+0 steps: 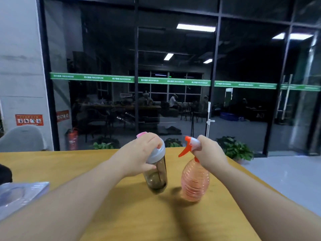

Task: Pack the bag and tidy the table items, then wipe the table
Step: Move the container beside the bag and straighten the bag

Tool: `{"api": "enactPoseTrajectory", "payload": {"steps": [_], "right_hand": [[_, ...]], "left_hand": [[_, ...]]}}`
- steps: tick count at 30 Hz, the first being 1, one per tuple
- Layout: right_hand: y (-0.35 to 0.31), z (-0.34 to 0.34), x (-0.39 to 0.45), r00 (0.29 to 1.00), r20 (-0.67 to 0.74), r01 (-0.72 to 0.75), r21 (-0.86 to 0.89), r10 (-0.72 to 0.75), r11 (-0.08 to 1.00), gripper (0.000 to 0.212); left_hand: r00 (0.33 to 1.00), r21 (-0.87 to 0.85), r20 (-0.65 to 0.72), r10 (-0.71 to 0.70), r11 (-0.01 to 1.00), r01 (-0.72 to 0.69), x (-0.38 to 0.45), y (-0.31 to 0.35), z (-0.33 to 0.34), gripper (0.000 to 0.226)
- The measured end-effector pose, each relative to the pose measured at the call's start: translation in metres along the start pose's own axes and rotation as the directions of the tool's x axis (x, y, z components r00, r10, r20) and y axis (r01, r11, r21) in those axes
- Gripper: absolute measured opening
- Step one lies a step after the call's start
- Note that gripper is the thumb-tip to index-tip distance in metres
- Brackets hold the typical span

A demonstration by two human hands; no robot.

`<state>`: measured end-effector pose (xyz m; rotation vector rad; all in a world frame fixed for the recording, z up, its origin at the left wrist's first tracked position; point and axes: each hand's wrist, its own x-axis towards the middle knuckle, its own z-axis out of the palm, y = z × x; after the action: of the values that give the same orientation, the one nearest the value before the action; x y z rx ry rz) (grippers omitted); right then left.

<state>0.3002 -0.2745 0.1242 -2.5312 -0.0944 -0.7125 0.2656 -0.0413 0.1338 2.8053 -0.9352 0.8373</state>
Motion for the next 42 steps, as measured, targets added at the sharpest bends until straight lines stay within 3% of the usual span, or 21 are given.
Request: {"api": "enactPoseTrajectory", "payload": {"steps": [8, 15, 23, 26, 35, 42], "right_hand": [[0.029, -0.014, 0.008, 0.999, 0.035, 0.018, -0.121, -0.014, 0.992, 0.014], [0.038, -0.019, 0.014, 0.980, 0.169, -0.086, -0.091, 0.100, 0.992, 0.019], [0.042, -0.007, 0.011, 0.998, 0.015, -0.053, -0.115, 0.055, 0.992, 0.011], [0.043, -0.006, 0.010, 1.000, 0.003, -0.029, -0.091, 0.029, 0.995, 0.011], [0.042, -0.008, 0.005, 1.000, 0.003, 0.007, -0.038, -0.007, 0.999, 0.011], [0.043, -0.010, 0.001, 0.998, 0.025, 0.065, -0.015, -0.064, 0.998, 0.018]], "left_hand": [[0.999, -0.193, 0.013, -0.041, 0.980, 0.043, 0.026, 0.024, 0.013, 0.048], [0.992, -0.341, 0.086, -0.090, 0.933, 0.114, 0.049, 0.037, 0.020, 0.049], [0.979, -0.465, -0.064, -0.192, 0.874, 0.141, 0.062, 0.049, 0.033, 0.022], [0.958, -0.497, -0.112, -0.264, 0.850, 0.177, 0.068, 0.052, 0.035, 0.018], [0.893, -0.724, -0.109, -0.437, 0.650, 0.230, 0.087, 0.064, 0.053, 0.022], [0.782, -0.784, -0.250, -0.571, 0.593, 0.182, 0.090, 0.072, 0.077, 0.012]]}}
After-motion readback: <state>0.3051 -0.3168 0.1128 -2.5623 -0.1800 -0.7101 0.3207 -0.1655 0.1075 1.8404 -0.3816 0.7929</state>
